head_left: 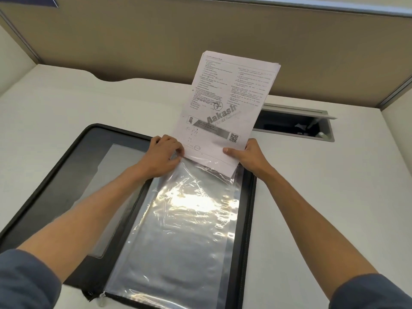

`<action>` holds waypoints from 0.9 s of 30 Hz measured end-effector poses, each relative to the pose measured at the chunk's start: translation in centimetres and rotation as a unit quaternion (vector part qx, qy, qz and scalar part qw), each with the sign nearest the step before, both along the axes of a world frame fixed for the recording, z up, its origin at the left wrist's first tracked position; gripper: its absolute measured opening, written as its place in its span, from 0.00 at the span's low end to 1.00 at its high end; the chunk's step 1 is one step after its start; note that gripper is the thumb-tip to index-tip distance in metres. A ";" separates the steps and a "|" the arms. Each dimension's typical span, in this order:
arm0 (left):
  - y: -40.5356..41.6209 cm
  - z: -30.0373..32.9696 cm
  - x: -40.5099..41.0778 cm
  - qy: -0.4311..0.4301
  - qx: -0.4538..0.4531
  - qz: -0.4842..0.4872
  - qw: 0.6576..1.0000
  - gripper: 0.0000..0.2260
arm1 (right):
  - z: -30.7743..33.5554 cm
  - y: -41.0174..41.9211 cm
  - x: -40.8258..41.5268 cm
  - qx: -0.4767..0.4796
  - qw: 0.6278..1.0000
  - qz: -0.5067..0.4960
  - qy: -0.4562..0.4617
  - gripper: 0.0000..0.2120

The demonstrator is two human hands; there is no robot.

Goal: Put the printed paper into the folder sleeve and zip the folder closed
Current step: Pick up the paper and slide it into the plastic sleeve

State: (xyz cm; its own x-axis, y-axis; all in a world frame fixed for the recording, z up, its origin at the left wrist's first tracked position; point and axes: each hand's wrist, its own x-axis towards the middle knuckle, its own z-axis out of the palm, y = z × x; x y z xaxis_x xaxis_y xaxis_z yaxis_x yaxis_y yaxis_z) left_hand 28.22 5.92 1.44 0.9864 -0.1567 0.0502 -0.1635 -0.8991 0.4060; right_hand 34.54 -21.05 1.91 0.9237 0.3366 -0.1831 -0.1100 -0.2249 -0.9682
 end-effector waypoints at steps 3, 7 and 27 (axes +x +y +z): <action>0.2 0.3 0.3 0.010 0.013 0.014 1.000 0.03 | 0.1 -0.2 0.0 -0.001 1.000 0.007 0.000 0.19; 0.9 0.7 0.4 0.023 0.006 0.014 1.000 0.04 | 0.2 -0.4 0.1 0.003 1.000 0.014 0.007 0.20; 0.8 1.3 2.1 0.107 -0.238 0.180 0.948 0.26 | -0.4 -1.2 0.2 -0.028 0.992 0.120 -0.016 0.18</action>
